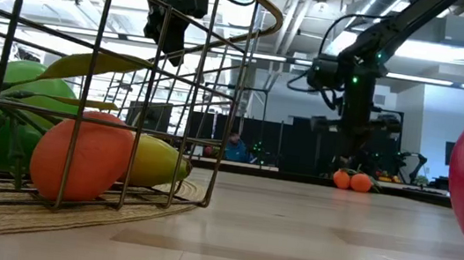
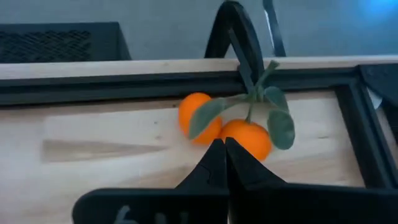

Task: Build produce basket
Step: Put the oranges into the gold wire basket

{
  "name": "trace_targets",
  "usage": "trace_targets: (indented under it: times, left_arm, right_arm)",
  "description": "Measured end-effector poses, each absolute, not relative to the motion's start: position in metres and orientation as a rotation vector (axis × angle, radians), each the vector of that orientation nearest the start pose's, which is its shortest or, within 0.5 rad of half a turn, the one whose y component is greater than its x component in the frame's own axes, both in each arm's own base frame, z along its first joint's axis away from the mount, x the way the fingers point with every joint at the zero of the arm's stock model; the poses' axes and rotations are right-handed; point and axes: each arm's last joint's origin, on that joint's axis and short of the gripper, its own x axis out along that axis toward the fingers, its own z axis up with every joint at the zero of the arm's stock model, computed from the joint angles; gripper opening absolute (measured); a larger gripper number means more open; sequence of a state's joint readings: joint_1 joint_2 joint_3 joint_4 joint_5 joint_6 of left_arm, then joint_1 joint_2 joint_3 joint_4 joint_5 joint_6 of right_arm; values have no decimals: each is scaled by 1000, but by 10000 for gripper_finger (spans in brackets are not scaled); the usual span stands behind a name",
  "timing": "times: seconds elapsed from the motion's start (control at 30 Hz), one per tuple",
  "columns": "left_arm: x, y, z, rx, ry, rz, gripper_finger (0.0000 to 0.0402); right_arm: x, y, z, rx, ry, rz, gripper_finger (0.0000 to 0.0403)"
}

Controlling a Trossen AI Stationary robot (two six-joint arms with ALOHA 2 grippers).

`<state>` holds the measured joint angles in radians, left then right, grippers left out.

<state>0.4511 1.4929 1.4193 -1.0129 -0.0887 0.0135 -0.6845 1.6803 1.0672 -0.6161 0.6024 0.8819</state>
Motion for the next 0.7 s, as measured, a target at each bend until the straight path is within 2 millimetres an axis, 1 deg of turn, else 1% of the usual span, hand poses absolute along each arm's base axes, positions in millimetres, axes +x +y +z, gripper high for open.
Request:
trace_targets:
  times: [0.2, 0.33, 0.43, 0.57, 0.63, 0.7]
  left_arm:
    - [263, 130, 323, -188, 1086, 475, 144]
    - [262, 129, 322, -197, 1097, 462, 144]
    - [261, 129, 322, -200, 1109, 458, 144]
    - [261, 129, 322, -182, 1112, 447, 144]
    - [261, 129, 322, -177, 1113, 444, 144]
    - [261, 129, 322, -177, 1113, 444, 144]
  right_arm:
    - [236, -225, 159, 706, 775, -1645, 0]
    - [237, -228, 144, 704, 825, -1658, 0]
    - [236, -230, 138, 711, 846, -1653, 0]
    - [240, -233, 135, 760, 849, -1571, 0]
    - [245, -233, 136, 788, 834, -1508, 0]
    - [251, -232, 138, 833, 820, -1404, 0]
